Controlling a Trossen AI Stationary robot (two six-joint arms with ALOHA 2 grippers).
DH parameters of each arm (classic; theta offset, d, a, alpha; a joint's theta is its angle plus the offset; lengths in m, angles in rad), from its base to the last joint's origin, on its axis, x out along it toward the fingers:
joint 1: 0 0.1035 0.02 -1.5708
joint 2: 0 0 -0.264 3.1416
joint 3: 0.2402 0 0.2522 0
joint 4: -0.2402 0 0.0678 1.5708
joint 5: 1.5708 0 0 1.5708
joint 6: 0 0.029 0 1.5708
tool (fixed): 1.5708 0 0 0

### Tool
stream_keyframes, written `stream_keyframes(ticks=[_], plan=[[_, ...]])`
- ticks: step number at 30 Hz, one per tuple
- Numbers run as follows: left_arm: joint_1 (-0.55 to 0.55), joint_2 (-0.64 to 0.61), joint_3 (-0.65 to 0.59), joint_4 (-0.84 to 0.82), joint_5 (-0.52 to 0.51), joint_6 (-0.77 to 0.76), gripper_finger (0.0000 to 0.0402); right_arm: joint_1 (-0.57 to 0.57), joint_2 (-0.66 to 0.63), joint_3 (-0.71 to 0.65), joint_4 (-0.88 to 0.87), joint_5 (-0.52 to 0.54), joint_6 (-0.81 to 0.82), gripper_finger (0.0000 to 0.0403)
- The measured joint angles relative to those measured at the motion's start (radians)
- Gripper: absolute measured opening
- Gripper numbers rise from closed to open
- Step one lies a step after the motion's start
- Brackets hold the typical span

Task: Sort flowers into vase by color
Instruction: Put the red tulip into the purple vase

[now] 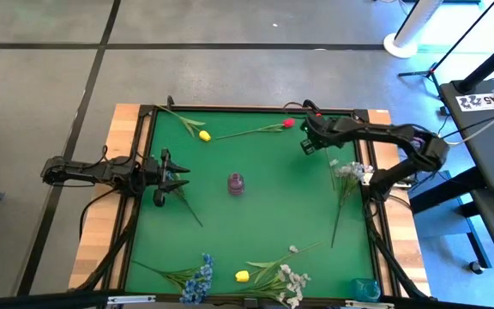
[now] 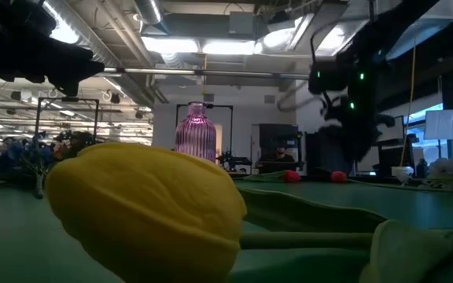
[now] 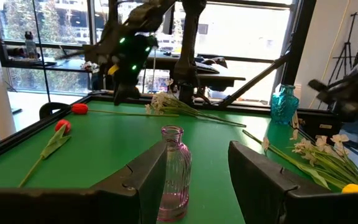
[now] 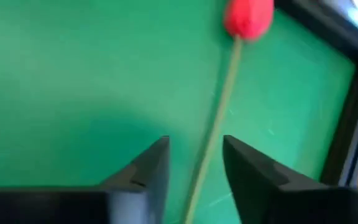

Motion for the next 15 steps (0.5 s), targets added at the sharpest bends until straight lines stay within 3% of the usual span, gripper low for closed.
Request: stream_keyframes(ticks=[4,7,11,15], plan=[[0.0,0.0,0.0,0.0,0.0,0.0,0.0167,-0.053,0.053,-0.028,-0.013,-0.056,0.042,0.0209],[0.0,0.0,0.0,0.0,0.0,0.0,0.0167,-0.074,0.074,-0.045,-0.011,-0.064,0.046,0.0215],[0.0,0.0,0.0,0.0,0.0,0.0,0.0167,-0.082,0.08,-0.061,0.0,-0.087,0.07,0.0191],[0.0,0.0,0.0,0.0,0.0,0.0,0.0167,-0.08,0.081,-0.065,0.003,-0.132,0.072,0.0142]])
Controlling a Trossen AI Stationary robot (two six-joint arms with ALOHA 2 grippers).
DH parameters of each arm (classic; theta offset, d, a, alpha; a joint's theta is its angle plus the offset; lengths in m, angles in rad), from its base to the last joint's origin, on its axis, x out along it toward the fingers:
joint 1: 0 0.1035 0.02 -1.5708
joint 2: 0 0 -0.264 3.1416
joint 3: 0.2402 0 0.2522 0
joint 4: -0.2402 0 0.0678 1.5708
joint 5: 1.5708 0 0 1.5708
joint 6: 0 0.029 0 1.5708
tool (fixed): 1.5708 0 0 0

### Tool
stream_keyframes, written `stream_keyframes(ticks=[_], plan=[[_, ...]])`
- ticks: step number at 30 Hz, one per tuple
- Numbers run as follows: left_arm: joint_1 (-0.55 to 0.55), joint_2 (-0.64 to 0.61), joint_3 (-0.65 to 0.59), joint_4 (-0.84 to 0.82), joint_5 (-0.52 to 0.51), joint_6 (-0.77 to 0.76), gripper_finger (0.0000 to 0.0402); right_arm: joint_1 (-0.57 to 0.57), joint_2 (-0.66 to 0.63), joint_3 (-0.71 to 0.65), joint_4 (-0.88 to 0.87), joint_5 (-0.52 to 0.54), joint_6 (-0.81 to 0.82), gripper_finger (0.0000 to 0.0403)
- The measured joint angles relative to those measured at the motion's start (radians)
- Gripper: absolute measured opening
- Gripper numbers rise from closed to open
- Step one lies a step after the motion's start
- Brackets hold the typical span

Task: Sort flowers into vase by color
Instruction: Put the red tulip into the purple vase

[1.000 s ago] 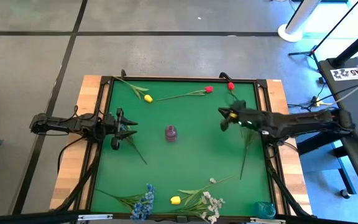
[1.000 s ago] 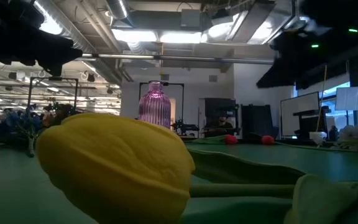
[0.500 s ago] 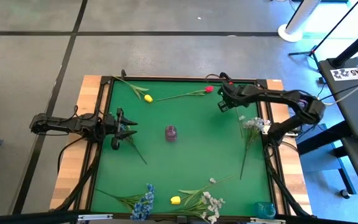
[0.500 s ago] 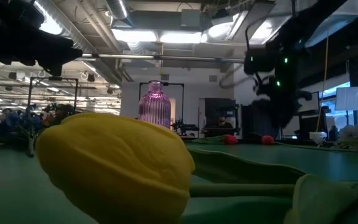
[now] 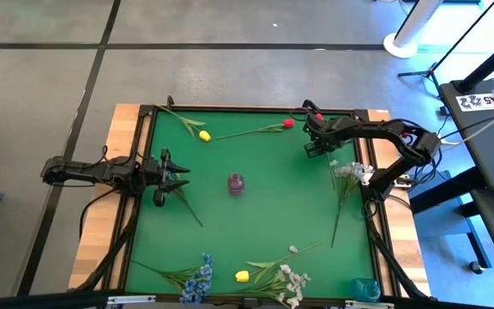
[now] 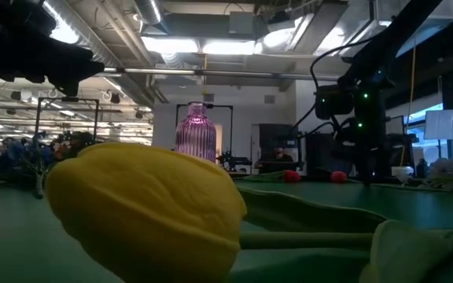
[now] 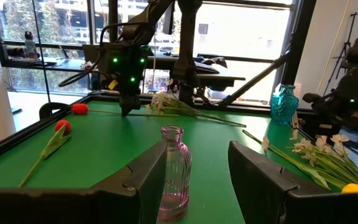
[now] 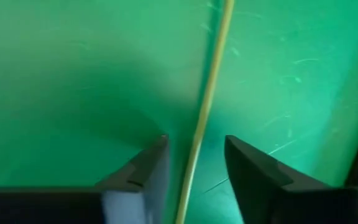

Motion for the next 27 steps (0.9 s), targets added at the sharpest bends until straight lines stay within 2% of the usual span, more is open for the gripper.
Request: stream_keyframes(ticks=[8,14,22,27], plan=[[0.0,0.0,0.0,0.0,0.0,0.0,0.0167,0.004,-0.009,-0.002,-0.001,-0.134,-0.005,0.0012],[0.0,0.0,0.0,0.0,0.0,0.0,0.0167,0.127,-0.08,0.03,-0.073,-0.229,0.012,0.0027],[0.0,0.0,0.0,0.0,0.0,0.0,0.0167,0.419,-0.146,0.045,-0.068,-0.333,0.123,0.0004],[0.0,0.0,0.0,0.0,0.0,0.0,0.0167,0.587,-0.125,0.045,-0.061,-0.323,0.179,0.0031]])
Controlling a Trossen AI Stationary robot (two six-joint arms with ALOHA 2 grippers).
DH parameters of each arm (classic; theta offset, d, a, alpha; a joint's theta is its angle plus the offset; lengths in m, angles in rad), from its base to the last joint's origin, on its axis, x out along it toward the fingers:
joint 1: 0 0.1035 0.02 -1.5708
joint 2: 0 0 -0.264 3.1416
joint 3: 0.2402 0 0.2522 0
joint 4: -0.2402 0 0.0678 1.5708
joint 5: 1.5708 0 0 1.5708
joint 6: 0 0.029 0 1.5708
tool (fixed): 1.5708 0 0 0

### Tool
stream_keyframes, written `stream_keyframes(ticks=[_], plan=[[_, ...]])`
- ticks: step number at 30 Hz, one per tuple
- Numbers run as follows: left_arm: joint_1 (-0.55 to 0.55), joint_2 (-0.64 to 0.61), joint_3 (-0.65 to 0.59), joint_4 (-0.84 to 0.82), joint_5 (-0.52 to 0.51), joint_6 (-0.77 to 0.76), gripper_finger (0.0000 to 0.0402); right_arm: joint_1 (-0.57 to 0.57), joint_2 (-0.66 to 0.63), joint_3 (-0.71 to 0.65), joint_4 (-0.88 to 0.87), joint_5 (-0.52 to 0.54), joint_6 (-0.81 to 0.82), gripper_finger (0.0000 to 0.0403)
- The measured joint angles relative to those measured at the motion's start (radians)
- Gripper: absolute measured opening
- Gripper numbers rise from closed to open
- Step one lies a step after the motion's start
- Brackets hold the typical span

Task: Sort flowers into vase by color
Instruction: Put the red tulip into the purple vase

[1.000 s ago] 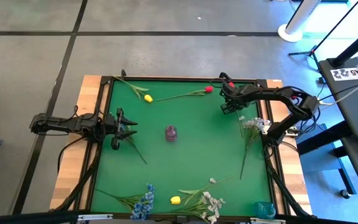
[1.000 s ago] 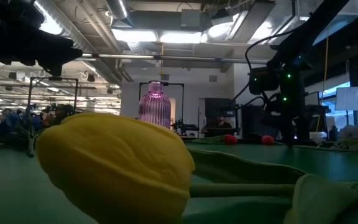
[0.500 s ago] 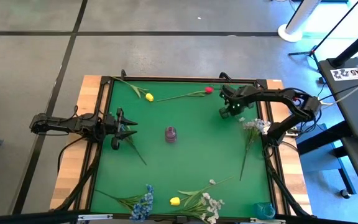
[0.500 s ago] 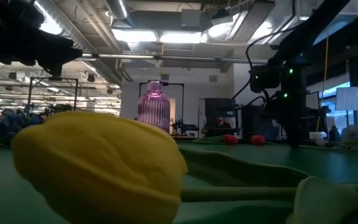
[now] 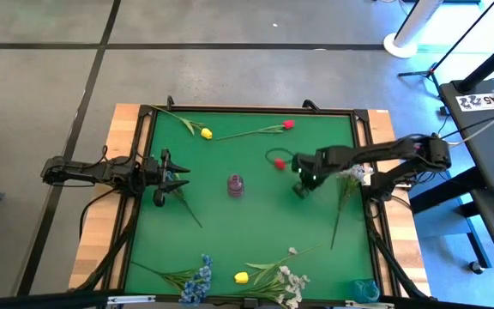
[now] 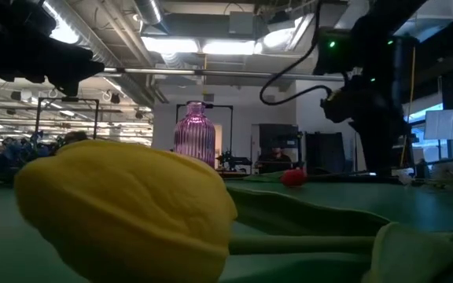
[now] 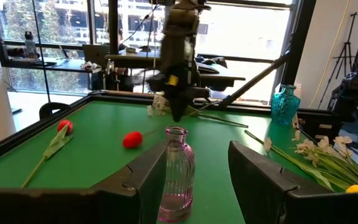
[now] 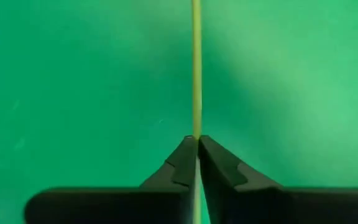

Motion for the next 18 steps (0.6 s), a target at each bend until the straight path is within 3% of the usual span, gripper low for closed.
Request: stream_keyframes(ticks=[5,10,14,18], plan=[[0.0,0.0,0.0,0.0,0.0,0.0,0.0167,0.101,0.006,0.0,0.092,0.088,0.004,0.009],[0.0,0.0,0.0,0.0,0.0,0.0,0.0167,0.128,0.006,0.0,0.233,0.224,-0.028,0.0144],[0.0,0.0,0.0,0.0,0.0,0.0,0.0167,0.104,0.006,0.0,0.292,0.335,-0.075,0.0158],[0.0,0.0,0.0,0.0,0.0,0.0,0.0167,0.056,0.02,0.0,0.314,0.338,-0.103,0.0151]])
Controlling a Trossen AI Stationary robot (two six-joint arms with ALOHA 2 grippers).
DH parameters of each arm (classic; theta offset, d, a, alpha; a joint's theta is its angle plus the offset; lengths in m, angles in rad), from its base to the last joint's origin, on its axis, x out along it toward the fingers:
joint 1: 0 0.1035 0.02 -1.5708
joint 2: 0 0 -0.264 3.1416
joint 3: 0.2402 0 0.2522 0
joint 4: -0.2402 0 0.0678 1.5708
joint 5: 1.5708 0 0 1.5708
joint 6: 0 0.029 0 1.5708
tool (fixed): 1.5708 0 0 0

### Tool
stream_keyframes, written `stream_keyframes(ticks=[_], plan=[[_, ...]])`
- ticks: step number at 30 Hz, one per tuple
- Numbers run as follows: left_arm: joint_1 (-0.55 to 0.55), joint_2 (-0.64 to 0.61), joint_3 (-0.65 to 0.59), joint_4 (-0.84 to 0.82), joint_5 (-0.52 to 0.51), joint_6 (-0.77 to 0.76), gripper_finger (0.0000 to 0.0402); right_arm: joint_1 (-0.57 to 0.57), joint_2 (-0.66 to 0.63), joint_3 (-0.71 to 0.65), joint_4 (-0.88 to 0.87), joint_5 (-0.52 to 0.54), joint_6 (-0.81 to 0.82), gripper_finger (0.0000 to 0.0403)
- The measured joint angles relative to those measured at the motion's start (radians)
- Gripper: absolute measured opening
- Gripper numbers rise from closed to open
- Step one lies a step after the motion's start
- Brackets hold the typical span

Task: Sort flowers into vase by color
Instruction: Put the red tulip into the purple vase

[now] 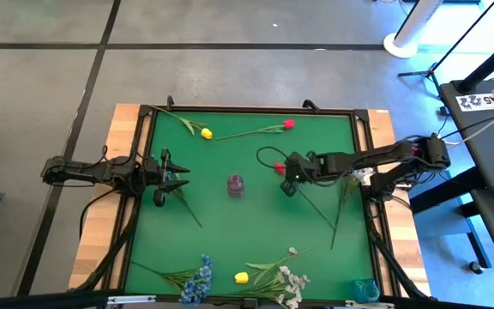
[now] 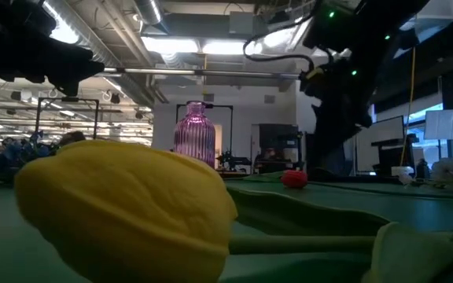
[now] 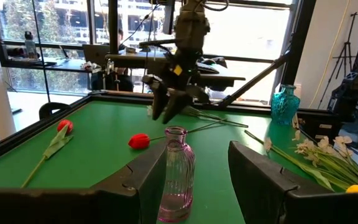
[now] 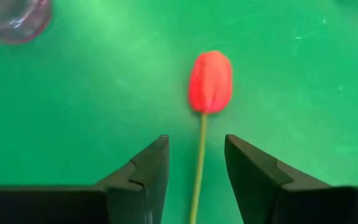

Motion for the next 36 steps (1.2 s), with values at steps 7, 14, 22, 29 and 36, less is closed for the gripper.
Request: stream_keyframes(ticks=[7,14,22,29,36], plan=[[0.0,0.0,0.0,0.0,0.0,0.0,0.0167,-0.057,0.114,0.0,0.037,-0.048,-0.031,0.0129],[0.0,0.0,0.0,0.0,0.0,0.0,0.0167,-0.054,0.218,0.005,0.079,-0.061,-0.055,0.0126],[0.0,0.0,0.0,0.0,0.0,0.0,0.0167,-0.053,0.22,0.003,0.086,-0.035,-0.046,0.0121],[0.0,0.0,0.0,0.0,0.0,0.0,0.0167,-0.02,0.219,0.0,0.156,0.016,-0.001,0.0027],[0.0,0.0,0.0,0.0,0.0,0.0,0.0167,0.049,0.074,-0.001,0.442,0.108,-0.011,0.0021]])
